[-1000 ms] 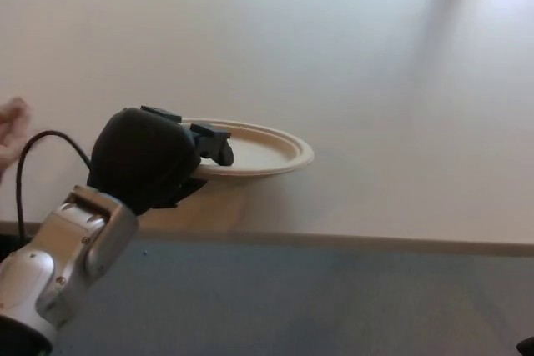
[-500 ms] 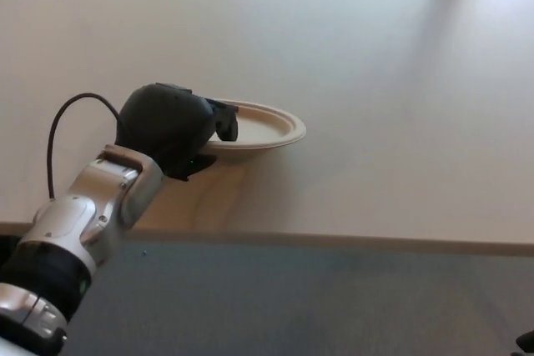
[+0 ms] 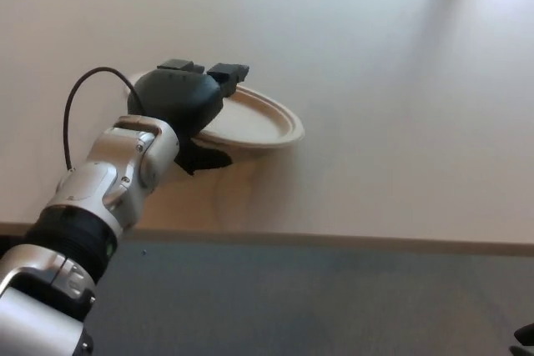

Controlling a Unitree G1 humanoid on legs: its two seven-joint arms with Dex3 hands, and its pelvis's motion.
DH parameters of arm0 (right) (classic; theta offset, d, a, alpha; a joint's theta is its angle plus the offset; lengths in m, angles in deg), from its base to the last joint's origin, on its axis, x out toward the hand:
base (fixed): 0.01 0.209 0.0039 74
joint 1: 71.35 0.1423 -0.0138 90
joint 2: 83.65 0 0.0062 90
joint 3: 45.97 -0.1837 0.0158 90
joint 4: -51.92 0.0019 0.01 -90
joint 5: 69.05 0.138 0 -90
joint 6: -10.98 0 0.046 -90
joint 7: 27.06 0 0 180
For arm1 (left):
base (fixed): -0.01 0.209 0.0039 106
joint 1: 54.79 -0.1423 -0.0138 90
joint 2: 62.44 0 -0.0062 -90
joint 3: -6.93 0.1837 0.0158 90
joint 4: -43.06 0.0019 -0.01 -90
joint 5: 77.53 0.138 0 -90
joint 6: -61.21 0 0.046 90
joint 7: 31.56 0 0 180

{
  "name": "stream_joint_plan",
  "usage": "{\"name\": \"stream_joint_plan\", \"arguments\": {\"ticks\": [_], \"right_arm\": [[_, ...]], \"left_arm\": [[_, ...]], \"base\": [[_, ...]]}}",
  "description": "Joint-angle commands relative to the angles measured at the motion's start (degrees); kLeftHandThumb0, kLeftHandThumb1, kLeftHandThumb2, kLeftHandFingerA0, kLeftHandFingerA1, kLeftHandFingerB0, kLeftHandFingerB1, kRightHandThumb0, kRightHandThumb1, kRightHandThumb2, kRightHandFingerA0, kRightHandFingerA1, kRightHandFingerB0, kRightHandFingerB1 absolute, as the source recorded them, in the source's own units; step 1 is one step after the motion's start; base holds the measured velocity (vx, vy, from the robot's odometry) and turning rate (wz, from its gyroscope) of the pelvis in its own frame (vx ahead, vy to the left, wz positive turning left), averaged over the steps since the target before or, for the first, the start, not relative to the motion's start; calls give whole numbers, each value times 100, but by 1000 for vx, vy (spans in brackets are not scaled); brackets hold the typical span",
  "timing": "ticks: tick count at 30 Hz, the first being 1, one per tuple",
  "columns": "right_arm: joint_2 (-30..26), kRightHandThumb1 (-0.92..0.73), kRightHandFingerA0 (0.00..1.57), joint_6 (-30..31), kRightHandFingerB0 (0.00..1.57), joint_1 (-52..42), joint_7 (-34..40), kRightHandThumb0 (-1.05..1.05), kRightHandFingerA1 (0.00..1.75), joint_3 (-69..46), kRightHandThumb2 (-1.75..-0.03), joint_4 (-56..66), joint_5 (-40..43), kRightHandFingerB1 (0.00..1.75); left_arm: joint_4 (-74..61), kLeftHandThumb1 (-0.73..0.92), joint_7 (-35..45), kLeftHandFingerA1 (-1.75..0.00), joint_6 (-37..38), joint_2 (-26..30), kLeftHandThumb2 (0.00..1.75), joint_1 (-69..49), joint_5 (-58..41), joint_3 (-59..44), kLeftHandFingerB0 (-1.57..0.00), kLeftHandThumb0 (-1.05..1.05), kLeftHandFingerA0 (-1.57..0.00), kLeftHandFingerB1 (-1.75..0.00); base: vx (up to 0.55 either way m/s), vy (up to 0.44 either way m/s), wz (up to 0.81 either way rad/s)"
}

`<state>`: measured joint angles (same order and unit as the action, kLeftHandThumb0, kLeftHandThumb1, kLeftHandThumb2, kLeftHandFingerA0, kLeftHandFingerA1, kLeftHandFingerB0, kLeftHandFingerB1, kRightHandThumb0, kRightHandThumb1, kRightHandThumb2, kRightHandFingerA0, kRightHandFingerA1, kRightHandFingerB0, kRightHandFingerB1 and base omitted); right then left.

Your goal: A person passes a plate to the robot and the robot grabs it with its left hand and places it at the centre of the table infront of it

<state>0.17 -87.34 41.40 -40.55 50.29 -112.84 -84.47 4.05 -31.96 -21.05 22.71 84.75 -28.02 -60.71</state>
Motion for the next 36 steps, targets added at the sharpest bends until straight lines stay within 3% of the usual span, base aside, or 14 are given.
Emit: {"name": "stream_joint_plan", "arguments": {"ticks": [1, 3, 11, 12, 14, 15, 19, 24, 25, 26, 28, 29, 35, 36], "right_arm": [[-120, -77, 27, 1, 24, 143, -155, -73, 59, -130, -63, 1, 134, 46], [-106, -76, 26, 62, 23, 164, -159, -72, 58, -136, -63, -3, 141, 46], [-116, -75, 26, 21, 23, 157, -168, -75, 60, -127, -62, -1, 131, 47], [-111, -74, 27, 29, 22, 169, -175, -75, 61, -143, -62, 0, 148, 48], [-107, -75, 26, 32, 22, 186, -173, -74, 60, -144, -62, 1, 148, 47], [-104, -74, 25, 40, 22, 193, -165, -74, 59, -127, -62, -3, 128, 46], [-89, -73, 21, 74, 20, 198, -199, -74, 59, -186, -62, -9, 192, 47], [-109, -70, 28, 57, 21, 235, -195, -74, 63, -158, -61, 6, 153, 48], [-110, -70, 28, 64, 21, 242, -205, -74, 63, -173, -61, 4, 167, 48], [-115, -69, 27, 72, 21, 253, -227, -75, 63, -182, -61, -2, 175, 48], [-115, -68, 25, 100, 21, 295, -212, -74, 61, -144, -61, -3, 129, 46], [-115, -67, 24, 103, 21, 310, -202, -74, 62, -126, -60, -2, 109, 47], [-99, -67, 24, 94, 21, 345, -176, -71, 61, -111, -60, -16, 91, 46], [-109, -67, 24, 92, 20, 320, -194, -73, 60, -109, -60, -16, 91, 45]], "left_arm": [[537, 42, 4085, 0, -1495, -25, 86, 680, -1653, -632, 0, -78, 0, 0], [486, 45, 4424, -25, -1581, -12, 85, 673, -1581, -521, 0, -75, -7, 0], [493, 54, 4647, -26, -1712, -36, 69, 629, -1492, -419, 0, -100, -9, 0], [519, 49, 4719, -17, -1772, -45, 93, 655, -1487, -409, 0, -88, -6, 0], [565, 51, 4866, -17, -1906, -76, 91, 685, -1536, -440, 0, -92, -3, 0], [567, 76, 4878, -7, -1899, -87, 116, 638, -1600, -484, 0, -105, 0, 0], [556, 80, 4838, -12, -2002, -70, 122, 639, -1533, -439, 0, -102, 0, -1], [457, 79, 4858, -48, -2280, 9, 120, 775, -1191, -194, 0, -94, -16, -12], [449, 79, 4854, -48, -2260, 14, 120, 779, -1198, -195, 0, -94, -16, -12], [434, 84, 4859, -20, -2345, 1, 126, 788, -1234, -225, -10, -104, -7, -4], [430, 80, 4994, -37, -2324, 37, 128, 835, -1295, -231, 0, -96, -1, -5], [424, 82, 5048, -48, -2237, 69, 124, 854, -1298, -210, 0, -99, -18, -5], [101, 80, 4752, -40, -2160, 109, 124, 666, -1560, -453, -8, -95, -7, -14], [-174, 80, 4685, -14, -2096, 115, 123, 461, -1666, -535, 0, -94, 0, -9]], "base": [[0, 0, 0], [0, 0, 0], [0, 0, 0], [0, 0, 0], [0, 0, 0], [0, 0, 0], [0, 0, 0], [0, 0, 0], [0, 0, 0], [0, 0, 0], [0, 0, 0], [0, 0, 0], [0, 0, 0], [0, 0, 0]]}}
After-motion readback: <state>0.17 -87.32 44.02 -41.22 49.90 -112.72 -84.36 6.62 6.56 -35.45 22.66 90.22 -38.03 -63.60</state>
